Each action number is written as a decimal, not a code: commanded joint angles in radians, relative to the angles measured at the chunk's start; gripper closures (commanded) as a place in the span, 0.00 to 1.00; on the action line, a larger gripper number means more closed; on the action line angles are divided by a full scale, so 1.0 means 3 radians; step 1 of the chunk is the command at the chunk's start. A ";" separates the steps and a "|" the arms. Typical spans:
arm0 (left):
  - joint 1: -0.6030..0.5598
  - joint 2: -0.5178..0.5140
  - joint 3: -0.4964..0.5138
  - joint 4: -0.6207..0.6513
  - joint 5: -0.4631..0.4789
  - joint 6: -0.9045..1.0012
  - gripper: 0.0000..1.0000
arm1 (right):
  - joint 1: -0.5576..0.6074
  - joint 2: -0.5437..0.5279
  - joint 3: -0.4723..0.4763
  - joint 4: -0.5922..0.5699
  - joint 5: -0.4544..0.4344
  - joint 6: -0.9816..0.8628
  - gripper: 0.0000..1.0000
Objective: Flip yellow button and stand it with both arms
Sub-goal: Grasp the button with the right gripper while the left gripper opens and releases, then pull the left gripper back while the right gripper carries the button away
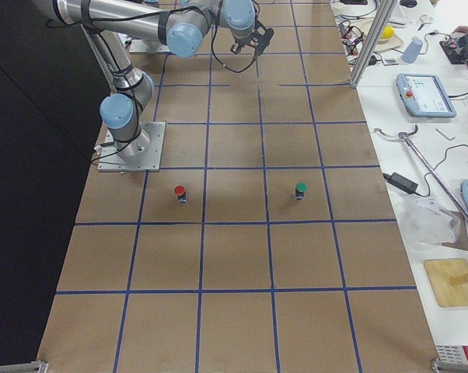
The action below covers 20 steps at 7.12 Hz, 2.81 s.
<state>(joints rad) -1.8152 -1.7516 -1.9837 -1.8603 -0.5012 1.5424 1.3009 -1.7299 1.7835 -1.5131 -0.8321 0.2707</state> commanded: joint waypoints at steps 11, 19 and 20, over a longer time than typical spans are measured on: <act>0.0712 0.0745 0.1243 0.0678 0.5359 -0.3767 0.00 | -0.0984 -0.0098 0.0282 -0.0058 -0.1792 -0.5340 0.89; 0.0676 0.0930 0.1208 0.0852 0.7142 -0.5290 0.00 | -0.2059 0.0626 0.0646 -0.1056 -0.1349 -0.8482 0.88; 0.0671 0.0925 0.1213 0.0918 0.7127 -0.5284 0.00 | -0.2106 0.0754 0.0621 -0.1077 -0.1348 -0.8541 0.87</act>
<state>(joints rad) -1.6125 -1.4742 -1.6159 -1.6007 1.6396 -0.0391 0.7033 -1.5622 1.9764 -1.8280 -1.2588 -2.2241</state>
